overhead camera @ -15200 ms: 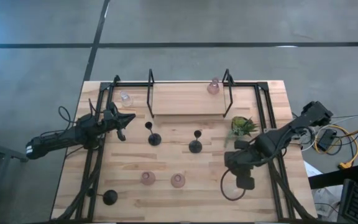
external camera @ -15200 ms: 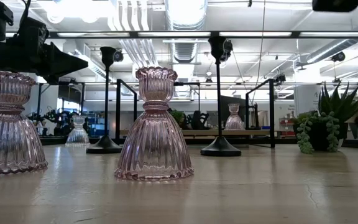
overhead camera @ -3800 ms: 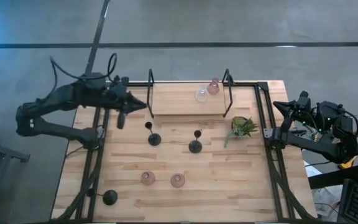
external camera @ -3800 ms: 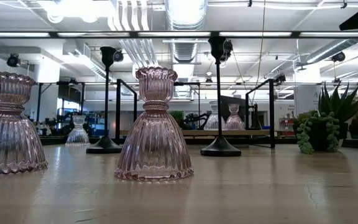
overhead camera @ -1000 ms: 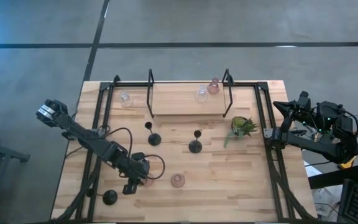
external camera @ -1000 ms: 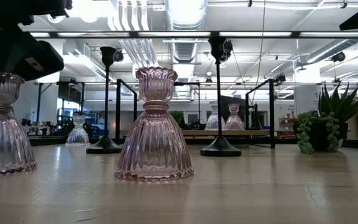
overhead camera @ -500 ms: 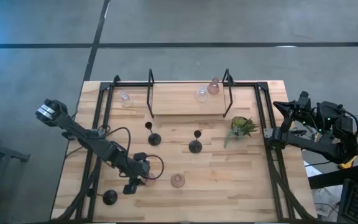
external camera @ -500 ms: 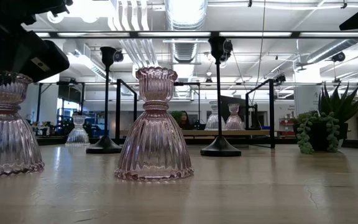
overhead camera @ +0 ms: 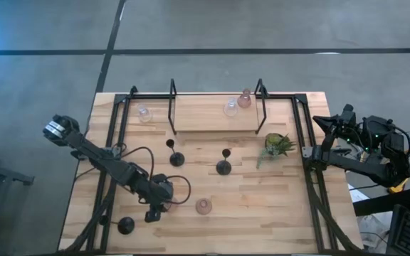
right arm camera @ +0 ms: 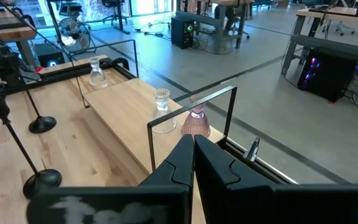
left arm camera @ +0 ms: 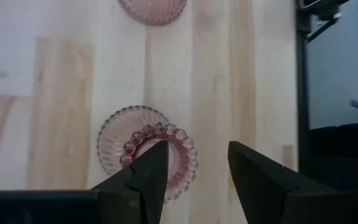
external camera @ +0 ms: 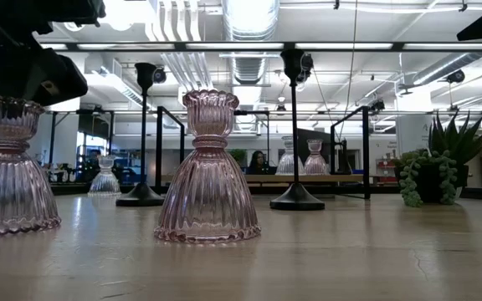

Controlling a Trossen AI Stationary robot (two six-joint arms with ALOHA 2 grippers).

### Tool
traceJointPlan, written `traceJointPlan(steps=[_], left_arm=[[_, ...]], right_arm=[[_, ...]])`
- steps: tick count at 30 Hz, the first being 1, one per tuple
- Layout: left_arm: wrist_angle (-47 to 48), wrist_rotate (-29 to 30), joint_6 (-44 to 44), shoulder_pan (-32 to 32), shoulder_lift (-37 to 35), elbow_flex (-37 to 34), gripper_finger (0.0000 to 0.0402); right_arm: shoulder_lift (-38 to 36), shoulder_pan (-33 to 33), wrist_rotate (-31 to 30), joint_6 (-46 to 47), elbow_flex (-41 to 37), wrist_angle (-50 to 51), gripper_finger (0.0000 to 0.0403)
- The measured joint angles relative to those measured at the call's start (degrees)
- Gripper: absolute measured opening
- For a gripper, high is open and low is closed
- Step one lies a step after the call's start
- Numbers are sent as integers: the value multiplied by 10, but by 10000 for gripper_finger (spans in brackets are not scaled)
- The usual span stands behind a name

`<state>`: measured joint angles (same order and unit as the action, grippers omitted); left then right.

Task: Pick & Place candle stick holders
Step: Put the left pink glass candle holder on the shelf

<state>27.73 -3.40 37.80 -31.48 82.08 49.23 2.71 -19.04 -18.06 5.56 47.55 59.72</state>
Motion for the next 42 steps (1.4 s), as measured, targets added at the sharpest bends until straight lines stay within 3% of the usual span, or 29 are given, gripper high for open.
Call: traceJointPlan(steps=[14, 34, 42], left_arm=[[112, 25, 19, 10, 1, 32, 168], [170, 62, 50, 30, 1, 30, 44], [187, 66, 68, 31, 1, 52, 43]], right_arm=[[0, 0, 0, 0, 0, 0, 8], [0, 0, 0, 0, 0, 0, 8], [0, 0, 0, 0, 0, 0, 8]])
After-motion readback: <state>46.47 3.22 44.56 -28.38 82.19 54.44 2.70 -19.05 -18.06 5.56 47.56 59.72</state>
